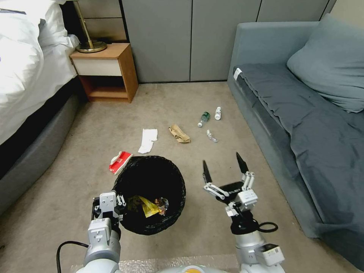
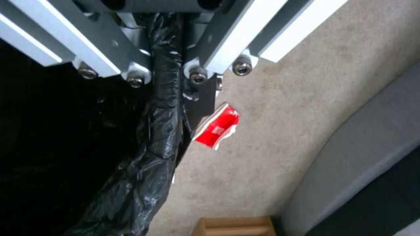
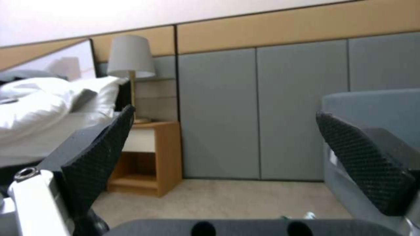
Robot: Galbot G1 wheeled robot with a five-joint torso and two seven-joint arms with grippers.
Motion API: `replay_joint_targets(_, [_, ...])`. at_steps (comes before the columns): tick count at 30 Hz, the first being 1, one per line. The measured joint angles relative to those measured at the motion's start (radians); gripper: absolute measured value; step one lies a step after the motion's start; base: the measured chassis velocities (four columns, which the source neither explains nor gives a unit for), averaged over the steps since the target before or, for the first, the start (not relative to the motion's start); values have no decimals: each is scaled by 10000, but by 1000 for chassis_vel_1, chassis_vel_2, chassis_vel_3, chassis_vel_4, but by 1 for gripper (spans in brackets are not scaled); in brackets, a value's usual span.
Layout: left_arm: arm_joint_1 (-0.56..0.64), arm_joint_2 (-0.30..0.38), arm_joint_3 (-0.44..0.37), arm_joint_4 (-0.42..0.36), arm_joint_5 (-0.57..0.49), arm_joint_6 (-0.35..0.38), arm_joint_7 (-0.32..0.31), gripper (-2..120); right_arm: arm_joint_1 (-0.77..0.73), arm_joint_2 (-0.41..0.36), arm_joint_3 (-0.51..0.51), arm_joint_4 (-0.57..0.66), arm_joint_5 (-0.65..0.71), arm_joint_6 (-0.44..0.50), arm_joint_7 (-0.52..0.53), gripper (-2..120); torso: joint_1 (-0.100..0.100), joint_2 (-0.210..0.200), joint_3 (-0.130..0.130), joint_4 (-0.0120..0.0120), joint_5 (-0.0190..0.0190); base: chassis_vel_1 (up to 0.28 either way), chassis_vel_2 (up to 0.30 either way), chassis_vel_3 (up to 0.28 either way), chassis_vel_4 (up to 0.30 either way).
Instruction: Pick up the trash bin, then pick up the garbage from the floor and place it into the trash bin.
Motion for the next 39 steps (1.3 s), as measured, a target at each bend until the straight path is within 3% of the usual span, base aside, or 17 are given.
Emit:
replay_joint_targets(23, [-25,-5,2,-106,-29,0,-7,0,60,20,553,-180,149,22,-23,100,0,0,-1,-1,-1,-5,4,5,-5])
replay_joint_targets(39, [-46,-8,2,-107,-40,3,-8,0,182,17,641,-148,222,-44,-45,100,1,0,1,-1,-2,-196,200,198,-197])
